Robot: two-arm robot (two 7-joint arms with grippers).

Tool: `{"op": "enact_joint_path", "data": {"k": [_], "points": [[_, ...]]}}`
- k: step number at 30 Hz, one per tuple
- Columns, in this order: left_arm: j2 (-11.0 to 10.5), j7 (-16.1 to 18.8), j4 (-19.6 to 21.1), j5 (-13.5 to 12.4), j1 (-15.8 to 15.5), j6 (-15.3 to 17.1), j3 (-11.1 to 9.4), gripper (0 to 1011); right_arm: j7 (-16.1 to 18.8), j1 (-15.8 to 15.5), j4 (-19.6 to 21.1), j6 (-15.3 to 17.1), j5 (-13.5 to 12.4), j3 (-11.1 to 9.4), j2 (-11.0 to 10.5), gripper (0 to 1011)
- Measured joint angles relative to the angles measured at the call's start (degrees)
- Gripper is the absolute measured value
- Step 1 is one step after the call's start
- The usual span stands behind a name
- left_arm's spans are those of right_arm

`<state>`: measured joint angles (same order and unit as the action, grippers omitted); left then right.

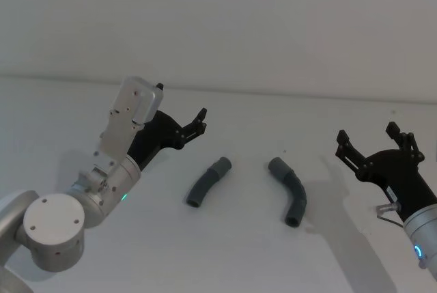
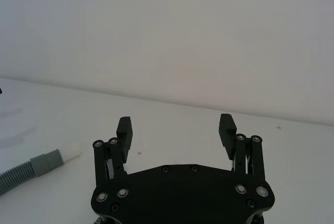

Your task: Use both hands to pick up one end of the pipe from the table, align the ends, and insert them.

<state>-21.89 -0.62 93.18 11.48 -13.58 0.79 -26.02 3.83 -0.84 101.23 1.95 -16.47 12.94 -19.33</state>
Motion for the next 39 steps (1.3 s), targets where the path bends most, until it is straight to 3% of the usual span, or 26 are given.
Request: {"op": "enact_joint_path", "data": {"k": [39], "points": [[0.0, 0.0, 0.0, 0.0, 0.0, 0.0, 0.0, 1001, 0.0, 0.0, 0.0, 0.0, 0.0, 0.0, 0.0, 1002]]}}
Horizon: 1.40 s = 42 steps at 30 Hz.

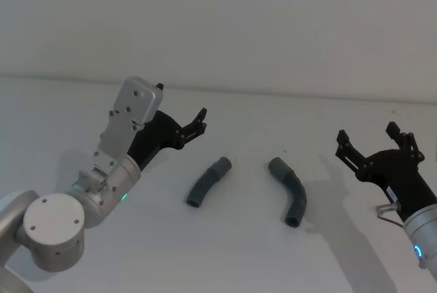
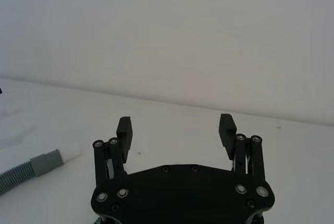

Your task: Use both hands to pick up one end of the pipe from the table, align the ends, and insert them.

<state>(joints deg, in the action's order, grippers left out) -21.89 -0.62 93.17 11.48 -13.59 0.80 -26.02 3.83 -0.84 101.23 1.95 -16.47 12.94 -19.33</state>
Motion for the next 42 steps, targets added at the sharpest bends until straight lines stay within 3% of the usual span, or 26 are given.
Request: {"op": "enact_joint_path", "data": {"k": [9, 16, 30, 42], "points": [[0.2, -0.1, 0.0, 0.0, -0.2, 0.7, -0.1, 1001, 0.4, 0.3, -0.2, 0.3, 0.0, 0.0, 0.0, 1002], [0.8, -0.5, 0.3, 0.0, -0.7, 3.6, -0.4, 1001, 2.7, 2.1, -1.4, 2.3, -1.1, 0.0, -0.7, 1002], [2.8, -0.5, 1.4, 0.9, -1.1, 14.3, -1.2, 1001, 9.6, 7.5, -4.9, 10.9, -4.5, 1.1, -2.9, 1002], [4.8, -0.3, 2.9, 2.5, -1.3, 22.0, -0.8, 1001, 12.1, 10.5, -5.5, 18.0, -6.3, 2.3, -4.5, 1002]]}}
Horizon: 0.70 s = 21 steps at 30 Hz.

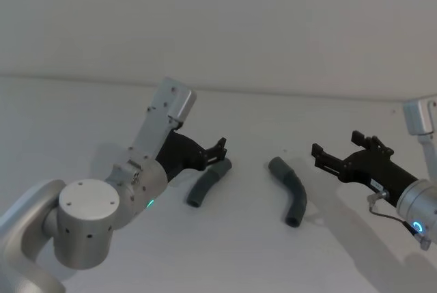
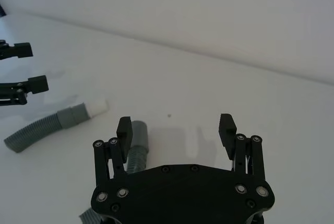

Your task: Use both hands to pick up one end of the pipe from the table, align the ends, and insert them.

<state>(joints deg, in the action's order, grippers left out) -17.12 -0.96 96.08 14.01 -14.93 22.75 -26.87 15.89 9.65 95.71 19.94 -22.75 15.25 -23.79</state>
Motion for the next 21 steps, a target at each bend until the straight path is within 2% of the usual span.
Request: {"op": "enact_joint_path", "data": {"k": [10, 21], "points": [[1.3, -0.8, 0.4, 1.2, -0.7, 6.2, 0.0, 1001, 0.8, 0.7, 0.5, 4.7, -1.3, 1.3, -0.6, 1002], [1.3, -2.2, 0.8, 1.5, -1.1, 11.4, -0.8, 1001, 0.9, 0.6, 0.7, 6.6, -2.1, 2.7, -0.6, 1002]]}}
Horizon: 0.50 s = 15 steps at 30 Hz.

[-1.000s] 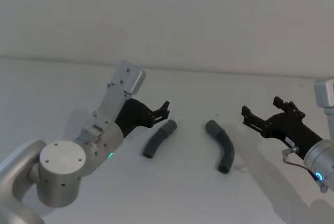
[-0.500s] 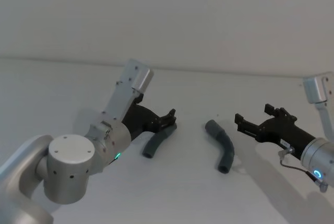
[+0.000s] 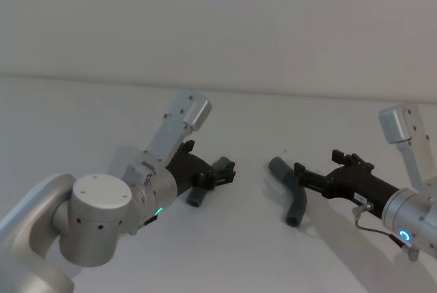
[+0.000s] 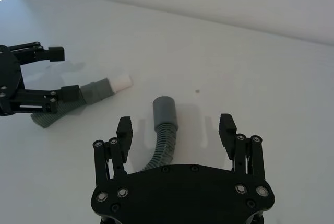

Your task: Use both hands to pick up one end of the pipe from the table, align the ends, and insert them.

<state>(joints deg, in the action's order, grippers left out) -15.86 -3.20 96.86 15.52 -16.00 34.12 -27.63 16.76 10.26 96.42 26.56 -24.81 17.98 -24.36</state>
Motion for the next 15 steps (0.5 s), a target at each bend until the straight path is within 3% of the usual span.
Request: {"op": "enact_joint_path", "data": {"k": [15], "points": [[-0.6, 0.0, 1.3, -0.8, 1.7, 3.4, 0.0, 1001, 0.0, 0.5, -1.7, 0.0, 0.3, 2.5, 0.1, 1002]]}}
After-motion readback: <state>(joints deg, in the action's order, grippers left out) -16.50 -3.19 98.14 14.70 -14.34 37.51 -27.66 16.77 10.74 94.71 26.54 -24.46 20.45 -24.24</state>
